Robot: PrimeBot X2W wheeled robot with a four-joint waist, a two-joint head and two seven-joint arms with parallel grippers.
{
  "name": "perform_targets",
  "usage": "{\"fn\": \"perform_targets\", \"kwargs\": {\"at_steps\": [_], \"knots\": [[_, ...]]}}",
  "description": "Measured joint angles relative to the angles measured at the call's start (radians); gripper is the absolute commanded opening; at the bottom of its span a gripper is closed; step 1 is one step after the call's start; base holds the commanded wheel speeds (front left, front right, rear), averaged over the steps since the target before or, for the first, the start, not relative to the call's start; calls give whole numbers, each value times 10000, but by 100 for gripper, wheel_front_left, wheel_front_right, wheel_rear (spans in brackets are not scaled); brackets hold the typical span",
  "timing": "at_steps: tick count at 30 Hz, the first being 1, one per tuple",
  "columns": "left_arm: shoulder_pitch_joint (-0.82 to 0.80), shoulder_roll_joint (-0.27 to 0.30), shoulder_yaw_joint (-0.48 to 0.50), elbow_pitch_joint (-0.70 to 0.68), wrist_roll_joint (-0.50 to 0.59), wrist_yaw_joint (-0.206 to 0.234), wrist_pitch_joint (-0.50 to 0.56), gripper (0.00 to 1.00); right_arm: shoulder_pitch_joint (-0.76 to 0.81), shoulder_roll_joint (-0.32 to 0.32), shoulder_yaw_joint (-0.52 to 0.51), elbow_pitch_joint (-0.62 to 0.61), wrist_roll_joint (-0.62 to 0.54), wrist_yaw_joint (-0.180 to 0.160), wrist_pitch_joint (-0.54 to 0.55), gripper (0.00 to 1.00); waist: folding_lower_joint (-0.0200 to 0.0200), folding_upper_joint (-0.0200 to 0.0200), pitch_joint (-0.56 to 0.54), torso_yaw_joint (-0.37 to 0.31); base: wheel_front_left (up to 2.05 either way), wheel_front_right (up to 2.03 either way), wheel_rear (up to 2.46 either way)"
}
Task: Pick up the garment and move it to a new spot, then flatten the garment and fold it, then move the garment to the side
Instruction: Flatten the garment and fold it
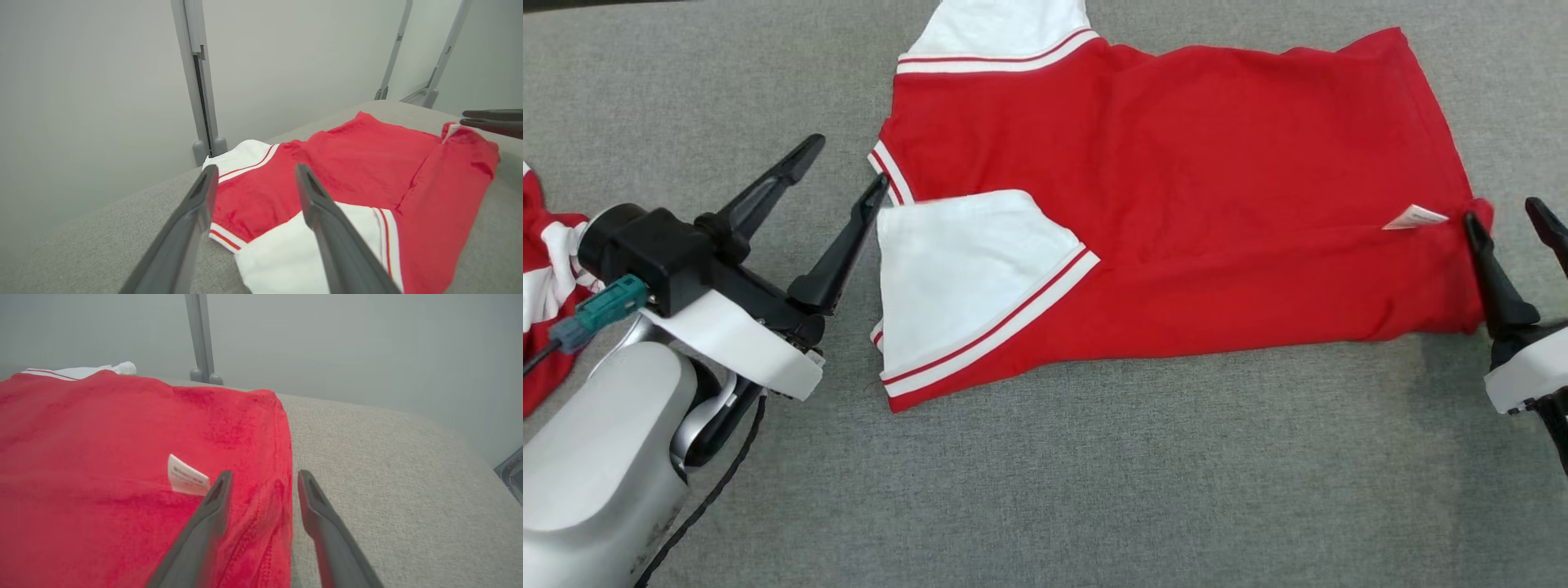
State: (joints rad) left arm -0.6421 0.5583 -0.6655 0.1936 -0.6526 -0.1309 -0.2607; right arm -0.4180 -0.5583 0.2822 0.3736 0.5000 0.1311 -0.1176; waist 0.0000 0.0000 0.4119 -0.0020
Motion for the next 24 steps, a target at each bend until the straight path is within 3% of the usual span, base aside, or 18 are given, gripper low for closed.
{"fn": "perform_targets", "kwargs": {"at_steps": [6, 14, 24], "knots": [[1426, -460, 1191, -347, 109, 267, -33, 100, 297, 351, -261, -44, -364, 0, -1009, 100, 0, 0, -435, -135, 0, 0, 0], [3868, -470, 263, -504, -458, 249, 700, 100, 1252, 830, -462, 15, -594, 0, -1336, 100, 0, 0, -1016, -283, 0, 0, 0], [3868, -405, -127, -59, -947, 251, 1956, 100, 1432, 1066, -357, 146, -667, 0, -1411, 100, 0, 0, -1184, -446, 0, 0, 0]]}}
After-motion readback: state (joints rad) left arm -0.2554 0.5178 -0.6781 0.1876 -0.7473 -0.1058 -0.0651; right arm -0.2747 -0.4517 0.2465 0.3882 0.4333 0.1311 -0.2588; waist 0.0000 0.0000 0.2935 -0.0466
